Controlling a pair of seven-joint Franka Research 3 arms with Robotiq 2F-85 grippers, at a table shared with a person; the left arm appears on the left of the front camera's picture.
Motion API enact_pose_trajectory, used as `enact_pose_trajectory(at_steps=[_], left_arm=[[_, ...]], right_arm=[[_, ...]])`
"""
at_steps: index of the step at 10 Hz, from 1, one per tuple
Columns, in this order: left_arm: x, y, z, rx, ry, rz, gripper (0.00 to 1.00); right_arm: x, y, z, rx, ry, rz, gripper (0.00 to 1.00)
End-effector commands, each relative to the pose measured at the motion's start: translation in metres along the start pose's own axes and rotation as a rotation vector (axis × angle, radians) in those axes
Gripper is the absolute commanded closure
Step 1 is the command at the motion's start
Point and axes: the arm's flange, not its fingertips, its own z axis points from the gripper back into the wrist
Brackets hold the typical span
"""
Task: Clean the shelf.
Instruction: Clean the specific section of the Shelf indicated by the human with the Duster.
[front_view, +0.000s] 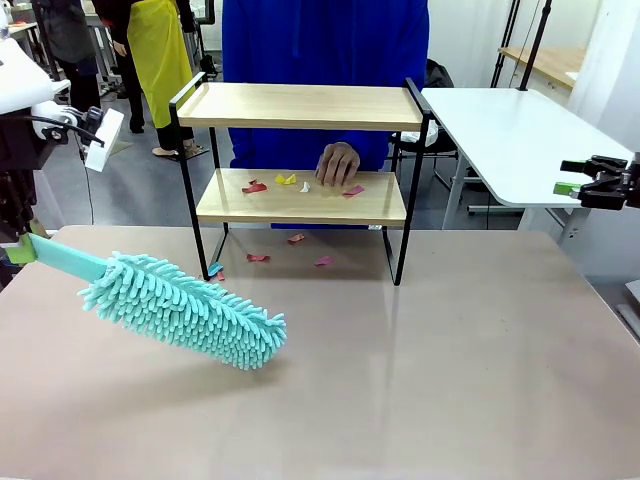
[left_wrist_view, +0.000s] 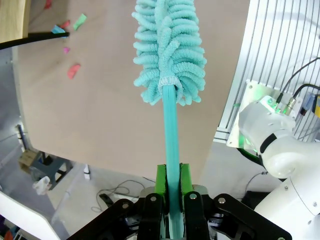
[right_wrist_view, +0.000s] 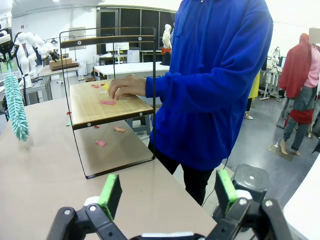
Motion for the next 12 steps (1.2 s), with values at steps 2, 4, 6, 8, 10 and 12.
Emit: enact_pose_trajectory(at_steps=[2, 4, 6, 8, 10, 12], left_arm=[[-0.001, -0.001, 0.000, -0.014, -0.012, -0.005, 0.87], [-0.001, -0.001, 0.000, -0.014, -0.012, -0.005, 0.87], [0.000, 0.000, 0.000, 0.000, 0.000, 0.000, 0.87], [0.002, -0.007, 0.015, 0.016, -0.114, 0.118, 0.87], [0.012, -0.022, 0.034, 0.022, -0.250, 0.216, 0.87], [0.056, -0.032, 0.040, 0.015, -0.327, 0.377, 0.87]], right_arm=[[0.003, 0.002, -0.001, 0.001, -0.004, 0.004, 0.00], [0.003, 0.002, -0.001, 0.001, -0.004, 0.004, 0.00], [0.003, 0.002, -0.001, 0.001, -0.004, 0.004, 0.00], [0.003, 0.002, -0.001, 0.001, -0.004, 0.004, 0.00], [0.003, 0.002, -0.001, 0.001, -0.004, 0.004, 0.00], [0.003, 0.002, -0.001, 0.001, -0.004, 0.004, 0.00]])
